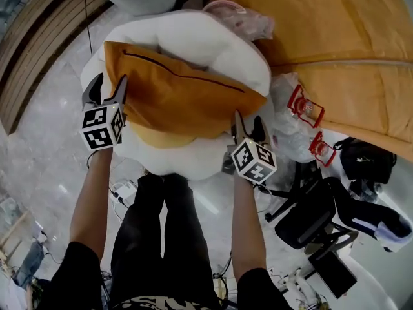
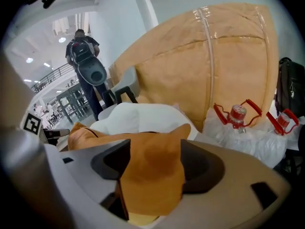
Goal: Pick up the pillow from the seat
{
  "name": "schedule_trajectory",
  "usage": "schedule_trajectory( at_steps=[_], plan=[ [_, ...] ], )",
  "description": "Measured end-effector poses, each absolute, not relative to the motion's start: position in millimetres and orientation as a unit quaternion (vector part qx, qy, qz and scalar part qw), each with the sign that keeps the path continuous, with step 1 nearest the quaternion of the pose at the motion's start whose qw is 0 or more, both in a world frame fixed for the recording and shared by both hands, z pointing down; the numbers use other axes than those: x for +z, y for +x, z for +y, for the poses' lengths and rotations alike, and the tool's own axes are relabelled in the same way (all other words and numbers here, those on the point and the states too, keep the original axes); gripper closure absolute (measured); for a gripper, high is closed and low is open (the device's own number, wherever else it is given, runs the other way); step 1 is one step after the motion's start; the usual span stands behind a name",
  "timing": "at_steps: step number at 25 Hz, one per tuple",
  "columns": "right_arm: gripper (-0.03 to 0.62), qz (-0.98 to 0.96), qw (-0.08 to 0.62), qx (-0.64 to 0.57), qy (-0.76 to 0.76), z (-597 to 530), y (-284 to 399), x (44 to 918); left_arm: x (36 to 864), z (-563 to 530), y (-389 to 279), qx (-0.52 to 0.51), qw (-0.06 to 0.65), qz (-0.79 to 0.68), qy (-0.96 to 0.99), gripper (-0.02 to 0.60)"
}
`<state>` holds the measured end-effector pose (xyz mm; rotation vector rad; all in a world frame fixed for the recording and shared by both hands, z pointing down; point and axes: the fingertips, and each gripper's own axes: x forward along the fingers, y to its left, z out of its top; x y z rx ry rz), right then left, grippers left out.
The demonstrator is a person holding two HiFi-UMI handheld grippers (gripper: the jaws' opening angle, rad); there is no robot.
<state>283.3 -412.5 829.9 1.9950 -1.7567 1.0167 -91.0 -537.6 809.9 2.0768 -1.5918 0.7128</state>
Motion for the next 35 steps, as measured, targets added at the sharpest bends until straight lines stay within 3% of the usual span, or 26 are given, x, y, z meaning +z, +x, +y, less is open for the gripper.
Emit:
schedule_trajectory(
  at_steps=[11, 16, 20, 21, 23, 25, 35],
  plan=[
    [0.283, -0.606, 0.143, 0.386, 0.681, -432.3, 300.8, 883.7, 841.4, -551.0, -99.5, 0.21, 0.24, -0.596, 0.737, 0.239],
    [0.284, -0.612, 0.119, 0.408, 0.667, -431.0, 297.5, 888.6, 845.4, -549.8, -95.9, 0.185, 0.276, -0.583, 0.741, 0.243],
    [0.31, -0.622, 0.106, 0.411, 0.658, -433.7, 294.6, 890.6, 851.3, -551.2, -82.3, 0.184, 0.291, -0.556, 0.756, 0.337],
    [0.34, -0.622, 0.104, 0.414, 0.657, -433.3, 292.5, 891.6, 853.2, -550.5, -79.8, 0.184, 0.299, -0.549, 0.759, 0.358],
    [0.453, -0.617, 0.104, 0.423, 0.656, -431.4, 285.7, 895.3, 856.9, -545.8, -74.2, 0.195, 0.312, -0.532, 0.763, 0.485],
    [0.523, -0.612, 0.106, 0.426, 0.658, -429.6, 279.5, 898.3, 859.0, -540.1, -68.8, 0.216, 0.311, -0.518, 0.767, 0.547],
    [0.534, -0.638, 0.114, 0.394, 0.652, -409.5, 274.2, 869.4, 831.6, -515.1, -72.5, 0.186, 0.322, -0.5, 0.782, 0.56]
  ],
)
